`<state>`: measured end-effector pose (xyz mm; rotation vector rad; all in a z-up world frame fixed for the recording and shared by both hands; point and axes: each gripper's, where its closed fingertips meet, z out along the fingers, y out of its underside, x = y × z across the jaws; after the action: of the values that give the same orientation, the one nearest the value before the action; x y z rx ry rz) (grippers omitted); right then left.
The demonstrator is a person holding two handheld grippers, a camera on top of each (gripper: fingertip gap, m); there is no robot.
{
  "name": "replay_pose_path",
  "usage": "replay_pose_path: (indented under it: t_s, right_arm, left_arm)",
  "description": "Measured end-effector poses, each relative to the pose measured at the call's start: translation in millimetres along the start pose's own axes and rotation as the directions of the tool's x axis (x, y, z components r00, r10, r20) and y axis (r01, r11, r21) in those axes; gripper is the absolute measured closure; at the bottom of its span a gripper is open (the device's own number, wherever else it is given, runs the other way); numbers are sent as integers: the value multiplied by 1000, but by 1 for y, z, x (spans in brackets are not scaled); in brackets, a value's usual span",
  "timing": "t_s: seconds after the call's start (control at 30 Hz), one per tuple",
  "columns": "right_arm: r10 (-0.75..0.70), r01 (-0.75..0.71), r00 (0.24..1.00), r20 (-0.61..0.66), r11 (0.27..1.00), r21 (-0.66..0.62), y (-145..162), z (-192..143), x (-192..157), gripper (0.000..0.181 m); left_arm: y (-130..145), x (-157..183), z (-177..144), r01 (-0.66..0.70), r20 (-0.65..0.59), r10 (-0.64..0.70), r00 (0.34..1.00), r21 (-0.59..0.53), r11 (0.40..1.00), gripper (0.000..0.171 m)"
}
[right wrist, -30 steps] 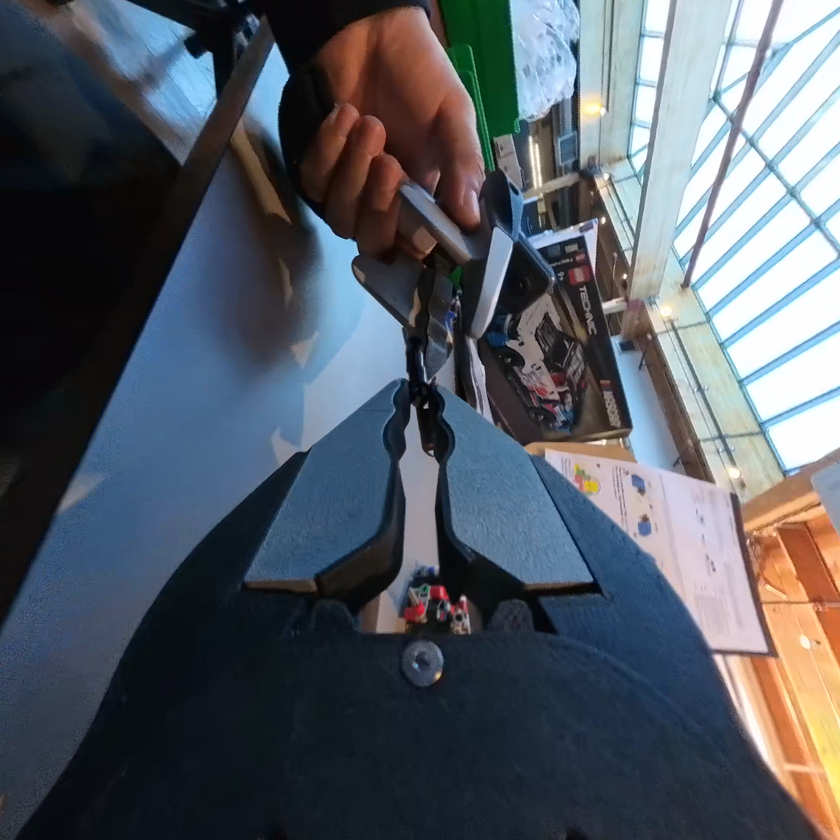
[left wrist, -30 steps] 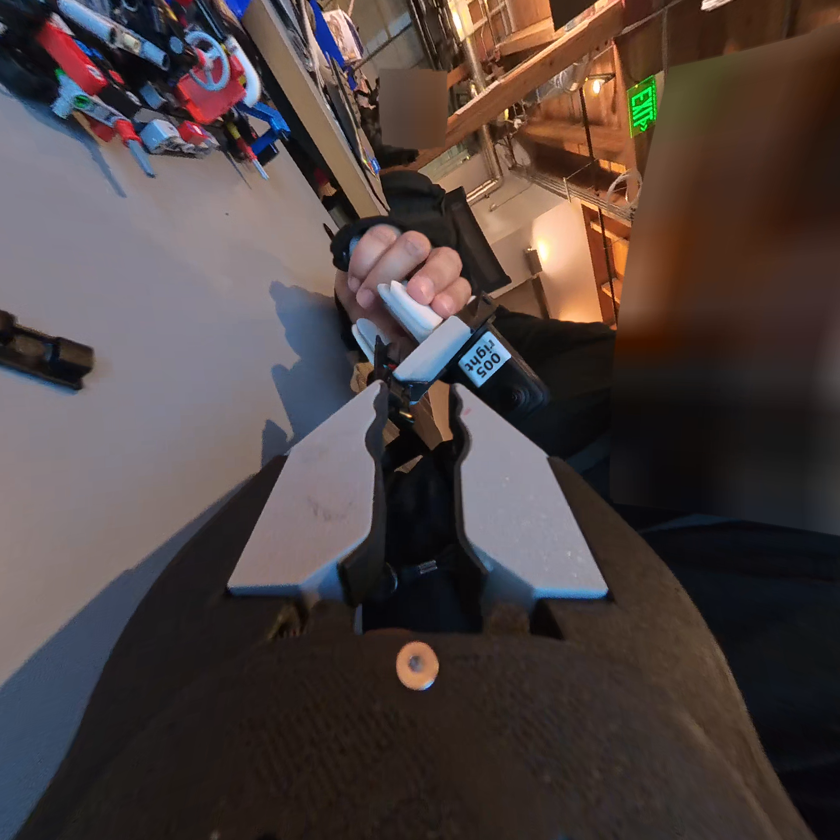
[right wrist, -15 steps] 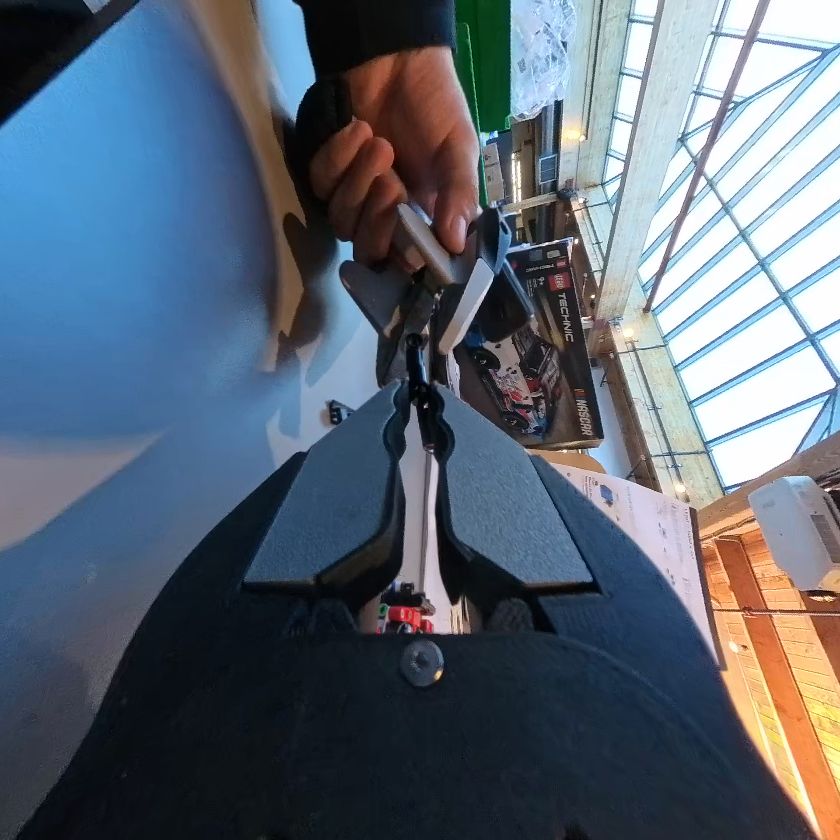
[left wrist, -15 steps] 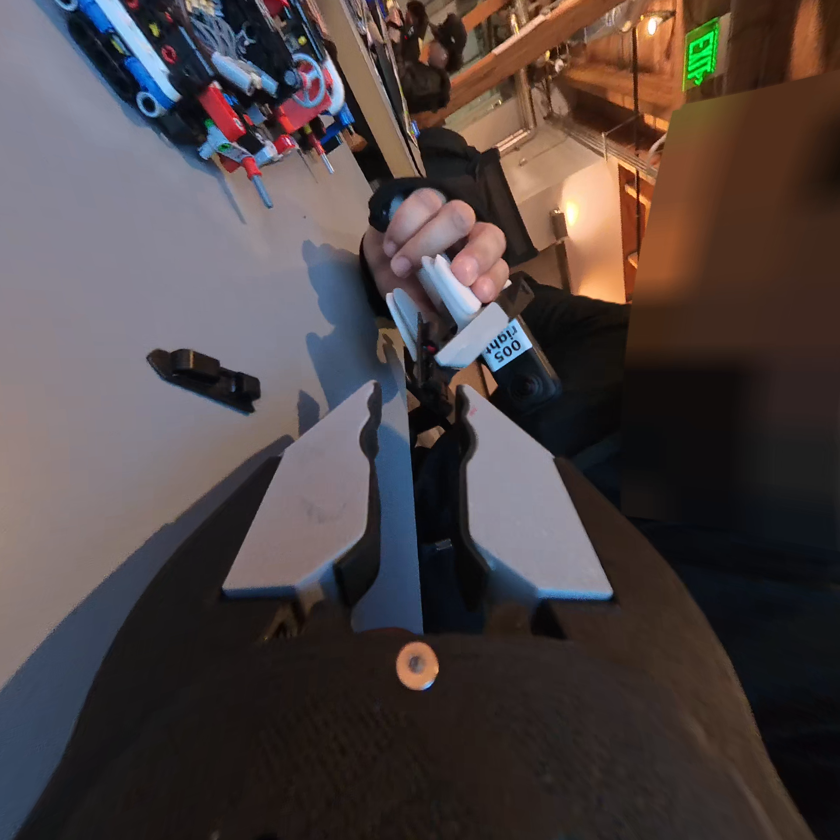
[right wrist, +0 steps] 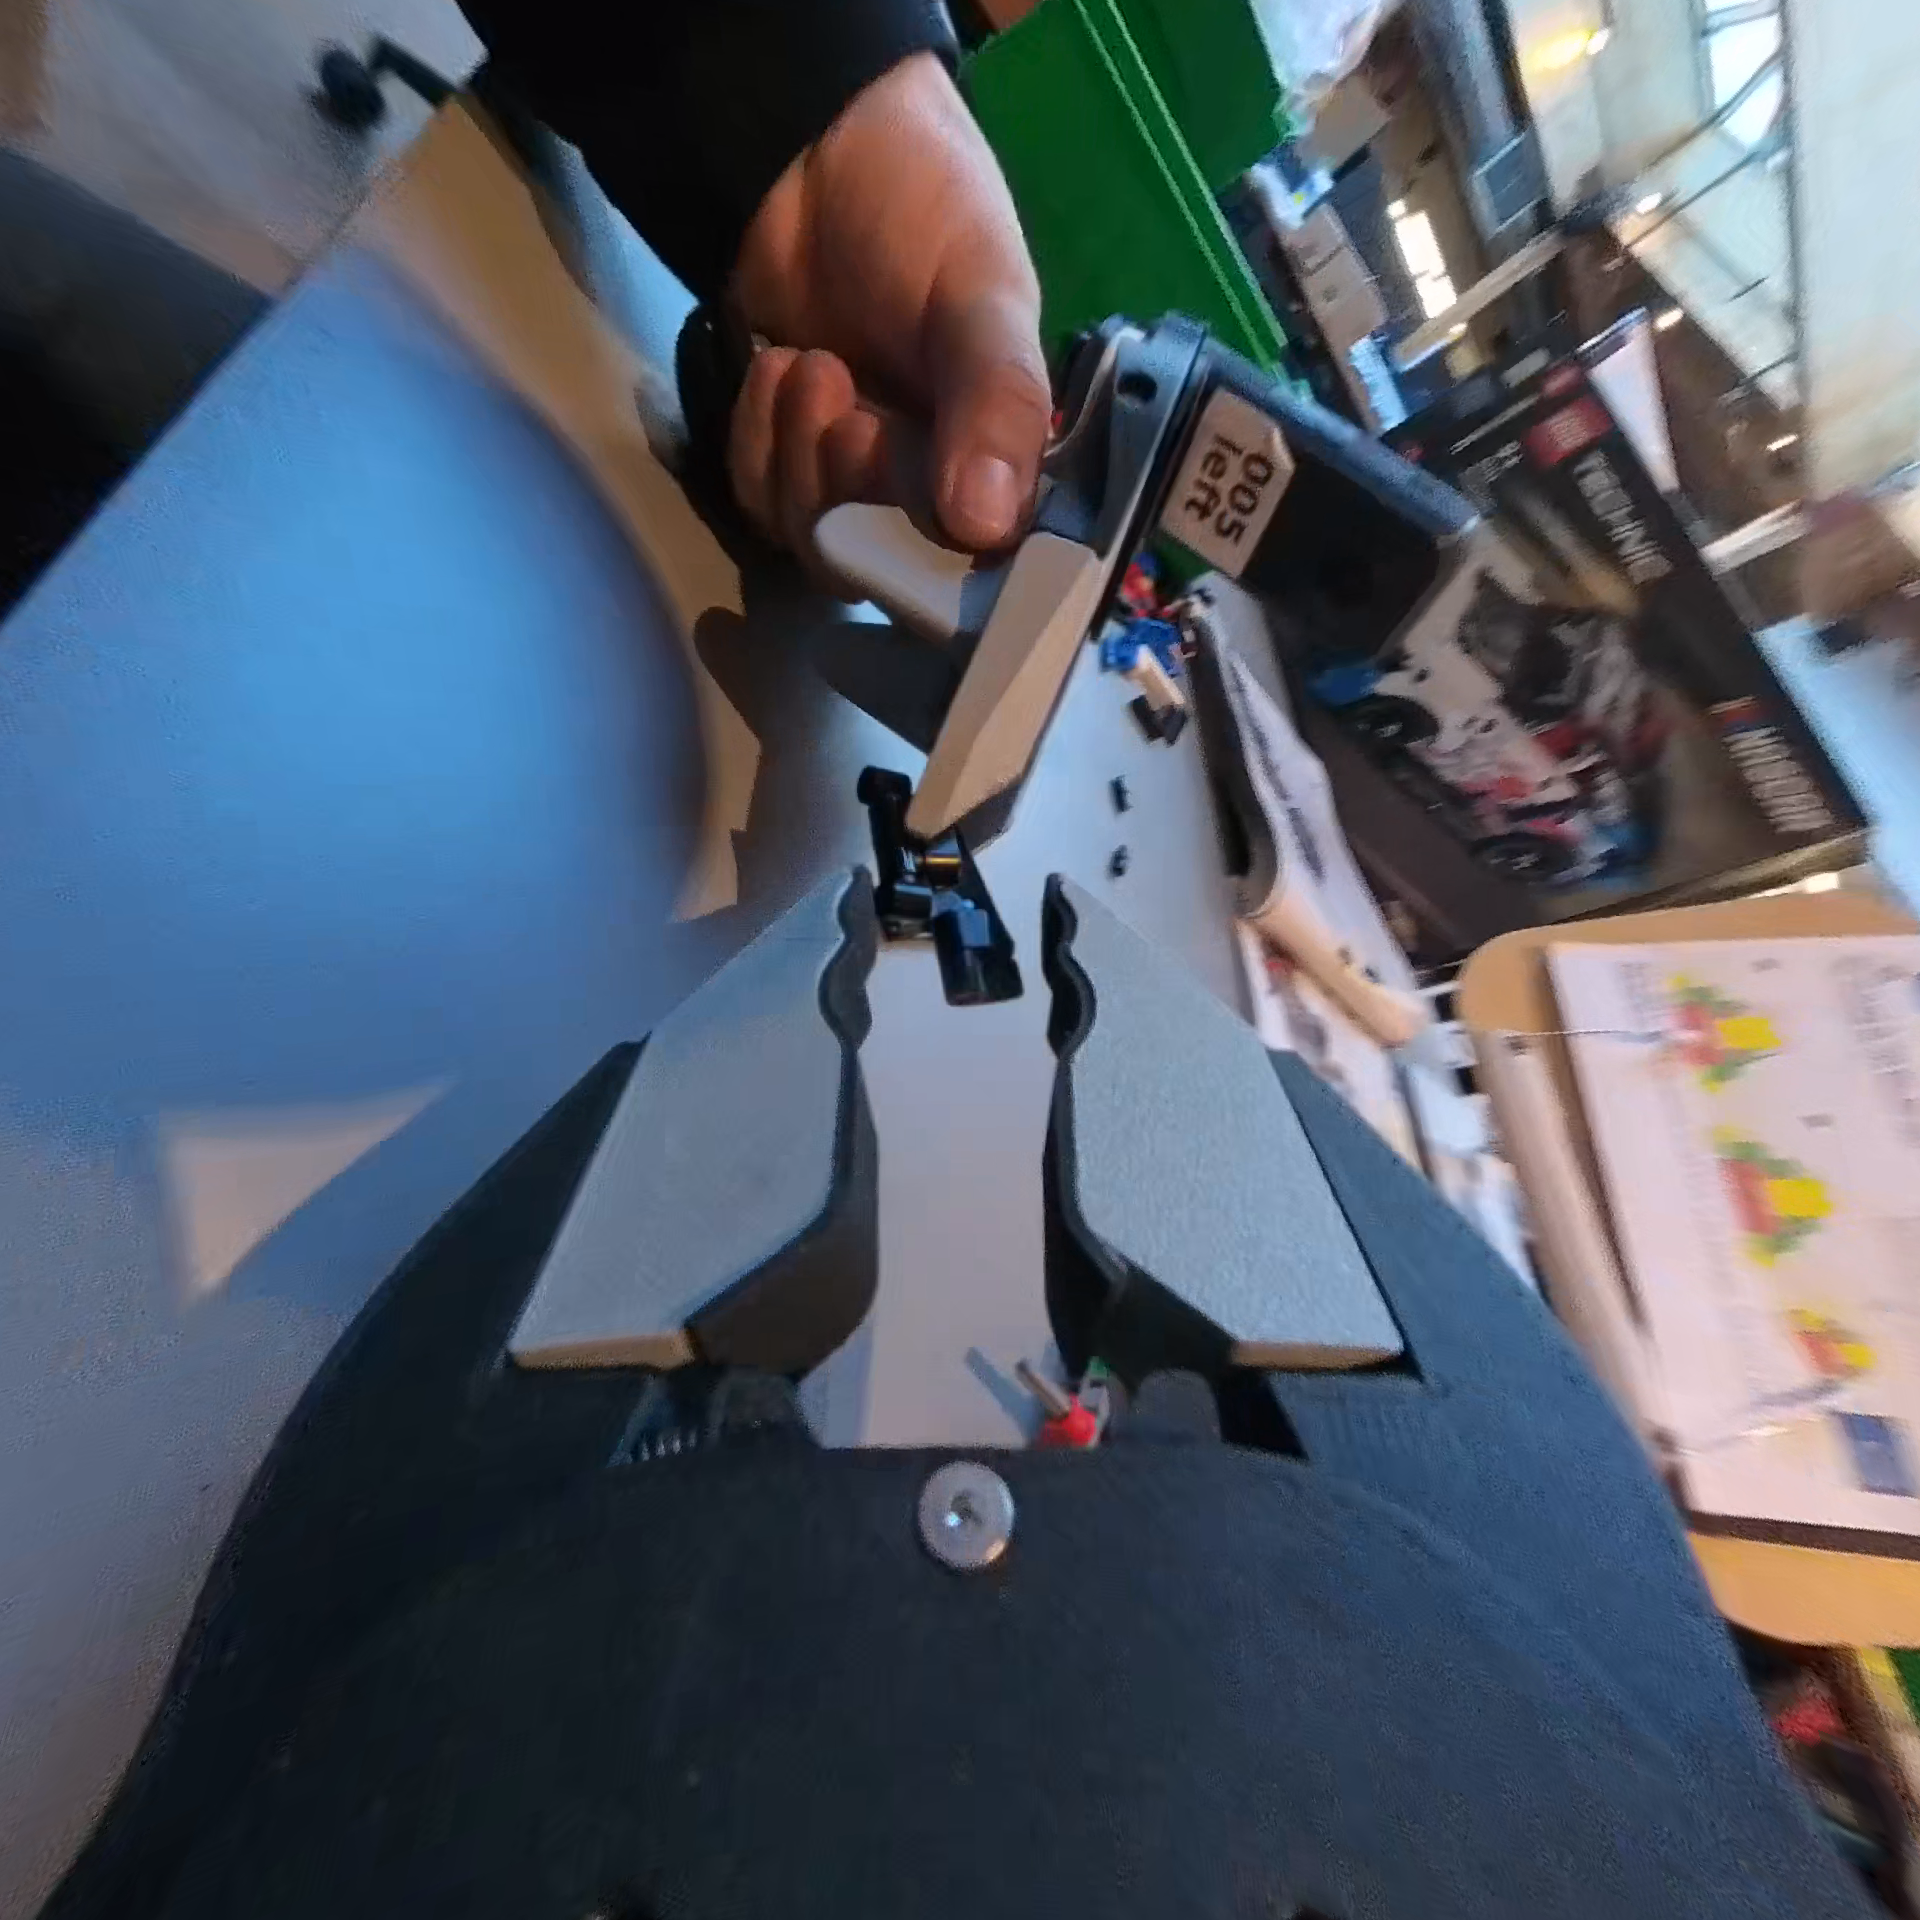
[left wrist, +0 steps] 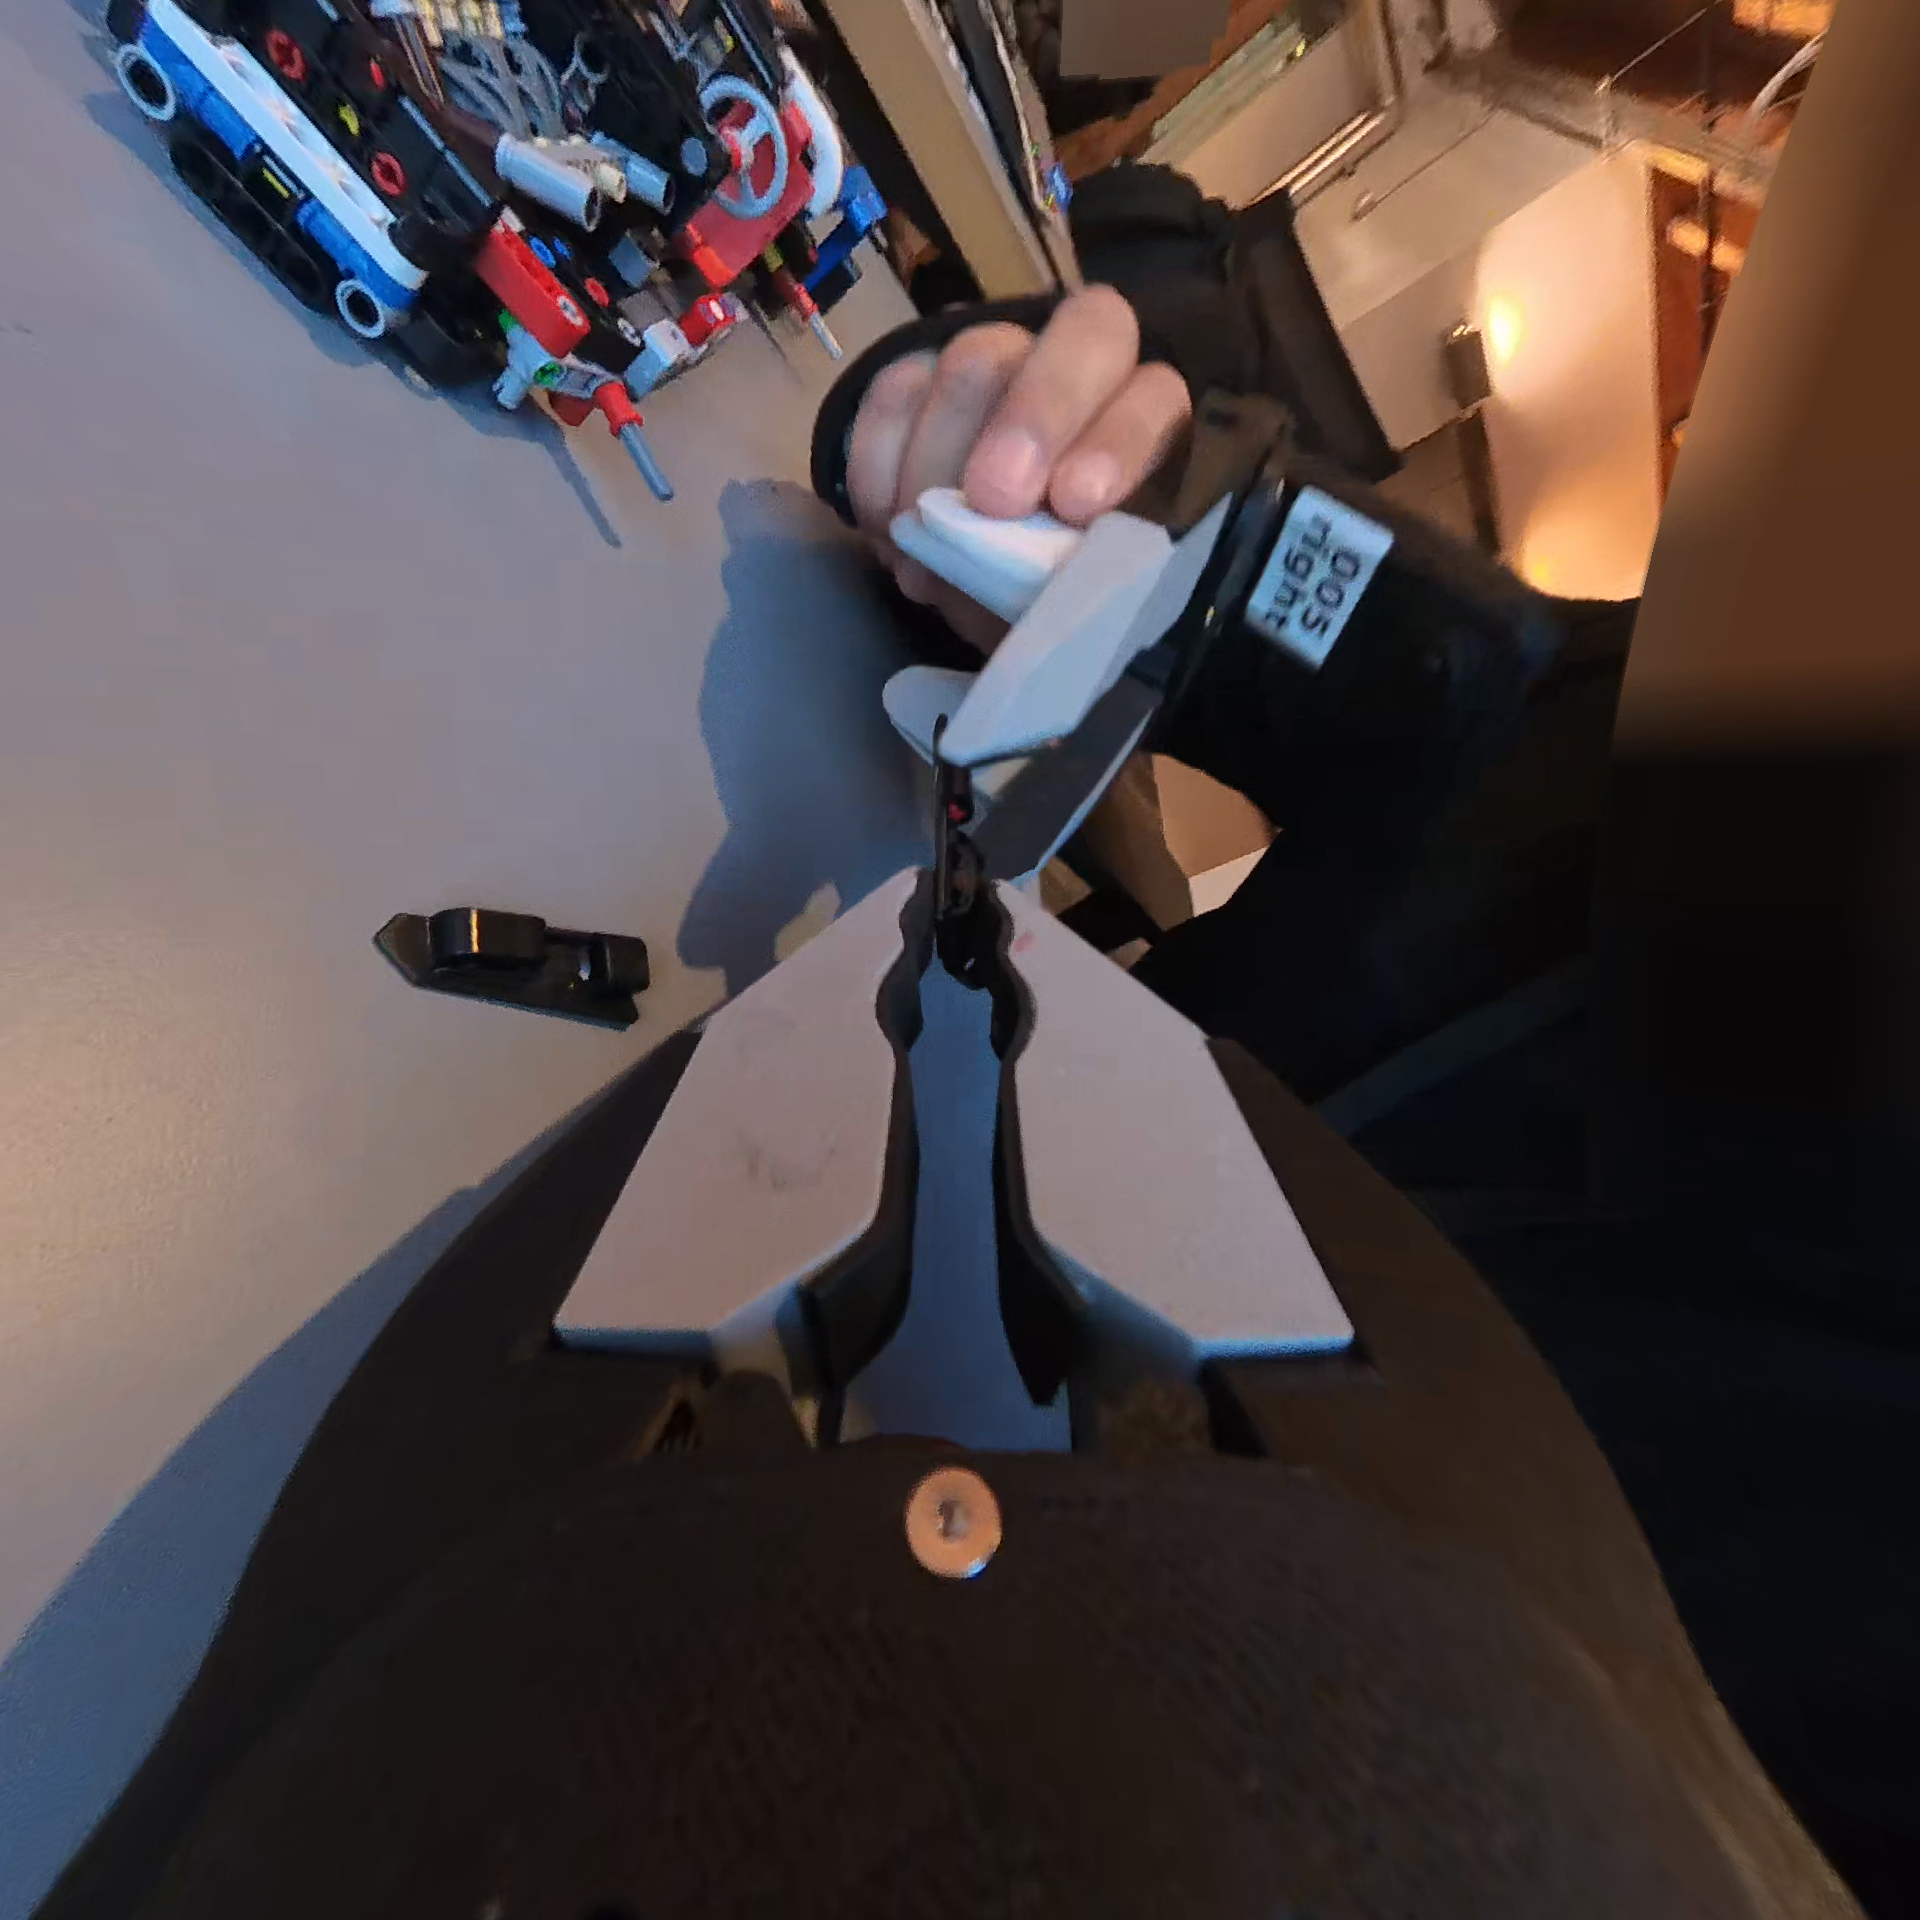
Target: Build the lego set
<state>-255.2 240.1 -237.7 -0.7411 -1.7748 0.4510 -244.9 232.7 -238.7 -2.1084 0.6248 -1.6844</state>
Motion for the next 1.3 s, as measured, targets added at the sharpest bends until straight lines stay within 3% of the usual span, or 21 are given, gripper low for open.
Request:
replay_pose_path:
  t_s: [0.07,0.27,0.43,0.8,0.9,1.0,1.03,1.1,1.17,1.23,1.3]
  right_arm:
    - [46,-46,997,55,999,1,4,0,-4,148]
    - [16,-14,991,136,1000,-16,7,0,-19,156]
    - [228,-232,936,268,973,-17,8,-2,-25,161]
    - [455,-448,794,402,886,-118,10,0,-26,163]
    - [480,-470,790,382,874,-127,13,2,-22,163]
    - [477,-475,855,202,878,-62,14,1,3,162]
    - [521,-516,843,132,854,-68,19,0,14,157]
    - [690,-686,717,95,723,-79,28,-6,26,157]
    - [832,-847,515,204,531,-25,20,-13,32,164]
    - [878,-945,314,361,326,30,4,-21,42,164]
    - [860,-979,200,470,196,58,-6,-28,52,167]
  left_arm:
    - [4,-3,2,-6,22,7,1000,-34,999,167]
    - [11,-7,6,10,44,-6,999,-89,996,167]
    - [15,-8,9,-14,69,22,997,-115,993,166]
    - [14,-11,9,-124,166,139,976,-96,988,166]
    - [10,-14,7,-130,193,141,971,-65,989,165]
    - [-12,-14,-4,-130,207,109,972,93,987,167]
    - [-21,-12,-10,-174,220,136,966,159,972,167]
    - [-37,-2,-20,-288,245,225,943,259,922,167]
    - [-47,5,-26,-430,328,331,885,300,852,167]
    - [-53,16,-26,-552,381,431,818,308,775,167]
    - [-54,14,-20,-556,395,432,810,289,779,167]
